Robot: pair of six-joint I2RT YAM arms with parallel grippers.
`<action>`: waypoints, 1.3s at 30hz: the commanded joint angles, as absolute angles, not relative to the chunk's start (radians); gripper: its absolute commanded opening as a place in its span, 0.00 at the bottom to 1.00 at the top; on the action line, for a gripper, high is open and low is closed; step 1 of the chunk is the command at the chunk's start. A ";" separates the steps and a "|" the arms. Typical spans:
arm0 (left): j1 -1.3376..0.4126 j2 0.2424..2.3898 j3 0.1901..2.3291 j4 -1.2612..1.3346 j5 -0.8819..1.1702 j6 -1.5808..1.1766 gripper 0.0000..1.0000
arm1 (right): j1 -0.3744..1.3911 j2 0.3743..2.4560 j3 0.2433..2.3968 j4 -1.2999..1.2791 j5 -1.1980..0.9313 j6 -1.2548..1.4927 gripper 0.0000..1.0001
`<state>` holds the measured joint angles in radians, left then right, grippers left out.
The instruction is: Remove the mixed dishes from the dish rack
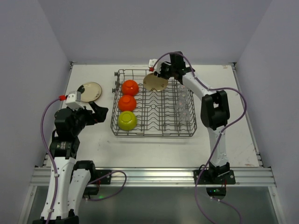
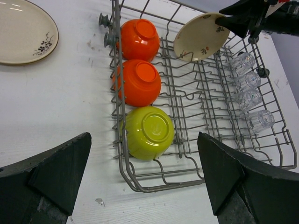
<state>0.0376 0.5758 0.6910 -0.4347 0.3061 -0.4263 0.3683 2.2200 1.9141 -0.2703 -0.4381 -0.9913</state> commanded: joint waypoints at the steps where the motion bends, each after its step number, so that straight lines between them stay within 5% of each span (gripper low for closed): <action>1: 0.031 0.572 0.689 -0.419 0.313 -0.411 1.00 | 0.367 2.201 1.916 -0.196 -0.469 -0.988 0.29; 2: 0.031 0.572 0.689 -0.417 0.313 -0.411 1.00 | 0.367 2.195 1.910 -0.195 -0.471 -0.989 0.27; 5: 0.031 0.569 0.689 -0.420 0.311 -0.411 1.00 | 0.367 2.192 1.898 -0.192 -0.471 -0.997 0.01; 34: 0.028 0.557 0.692 -0.417 0.325 -0.408 1.00 | 0.367 1.925 1.750 -0.006 -0.434 -0.839 0.00; 39: 0.031 0.621 0.730 -0.373 0.455 -0.449 1.00 | 0.367 1.749 1.651 0.046 -0.390 -0.540 0.00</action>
<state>0.0368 0.5819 0.6899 -0.4267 0.3401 -0.4274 0.3706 1.8996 1.6981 -0.0574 -0.4057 -0.7650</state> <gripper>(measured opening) 0.997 0.034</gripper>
